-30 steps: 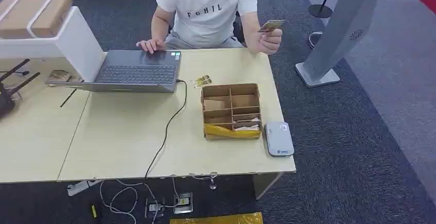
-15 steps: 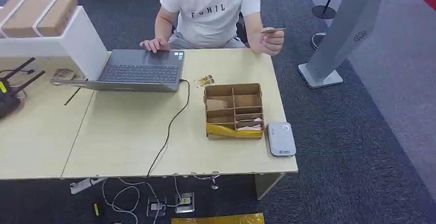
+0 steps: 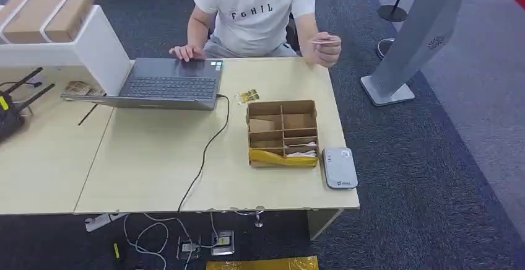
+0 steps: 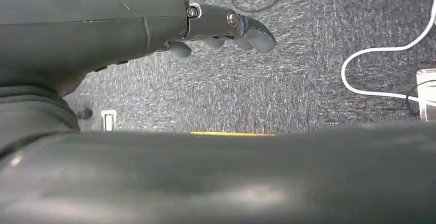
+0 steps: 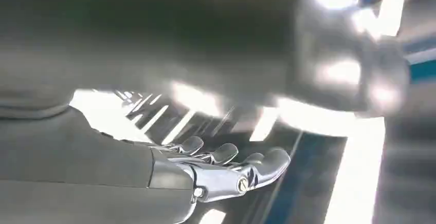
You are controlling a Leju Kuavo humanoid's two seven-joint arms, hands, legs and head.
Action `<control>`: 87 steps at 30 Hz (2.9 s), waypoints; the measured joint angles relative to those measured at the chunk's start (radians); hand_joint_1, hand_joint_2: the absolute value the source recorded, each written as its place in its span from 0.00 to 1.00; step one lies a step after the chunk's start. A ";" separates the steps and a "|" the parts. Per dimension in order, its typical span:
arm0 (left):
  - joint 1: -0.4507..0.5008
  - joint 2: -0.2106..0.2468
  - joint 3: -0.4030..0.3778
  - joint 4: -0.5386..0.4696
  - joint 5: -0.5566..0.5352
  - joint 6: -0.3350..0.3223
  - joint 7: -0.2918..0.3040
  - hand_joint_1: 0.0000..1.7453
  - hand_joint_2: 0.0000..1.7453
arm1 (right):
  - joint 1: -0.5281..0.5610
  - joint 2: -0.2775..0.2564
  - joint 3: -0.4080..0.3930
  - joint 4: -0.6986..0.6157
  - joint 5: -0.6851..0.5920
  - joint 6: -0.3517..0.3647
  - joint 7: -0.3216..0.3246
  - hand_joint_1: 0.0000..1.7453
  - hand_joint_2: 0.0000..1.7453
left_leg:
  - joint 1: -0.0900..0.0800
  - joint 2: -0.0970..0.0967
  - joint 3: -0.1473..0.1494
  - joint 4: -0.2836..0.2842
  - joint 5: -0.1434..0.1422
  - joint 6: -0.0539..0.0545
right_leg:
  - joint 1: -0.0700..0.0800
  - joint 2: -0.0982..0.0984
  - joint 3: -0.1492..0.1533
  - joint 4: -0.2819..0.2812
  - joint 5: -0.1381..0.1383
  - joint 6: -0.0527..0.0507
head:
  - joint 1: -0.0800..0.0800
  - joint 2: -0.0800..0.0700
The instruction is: Pass the card to the sensor for recognition and then transmit it.
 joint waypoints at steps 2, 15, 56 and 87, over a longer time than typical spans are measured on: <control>-0.001 0.002 -0.002 0.000 -0.005 -0.008 -0.001 0.00 0.00 | -0.062 0.008 0.101 -0.008 0.005 0.077 0.005 0.00 1.00 | 0.001 0.001 0.000 0.000 0.000 0.000 | 0.001 0.001 0.000 0.000 0.000 0.000 | 0.001 0.000; -0.001 0.002 -0.034 0.000 -0.032 -0.031 -0.024 0.00 0.00 | -0.211 0.103 0.591 -0.051 0.014 0.287 0.055 0.00 1.00 | 0.002 0.000 0.001 0.000 0.001 -0.002 | 0.002 0.000 -0.001 0.000 0.000 0.000 | 0.001 0.000; 0.002 -0.003 -0.088 0.000 -0.053 -0.030 -0.019 0.00 0.00 | 0.018 0.396 0.743 0.287 0.166 0.082 -0.073 1.00 1.00 | 0.004 0.001 0.002 0.001 0.001 -0.003 | 0.004 0.002 -0.002 0.000 0.000 -0.001 | 0.001 0.000; 0.002 0.004 -0.100 0.000 -0.092 -0.036 -0.020 0.00 0.00 | 0.157 0.345 0.670 0.303 0.224 0.104 -0.051 1.00 1.00 | 0.004 0.003 0.002 0.001 0.001 -0.003 | 0.004 0.005 -0.002 -0.001 0.001 -0.001 | 0.001 0.000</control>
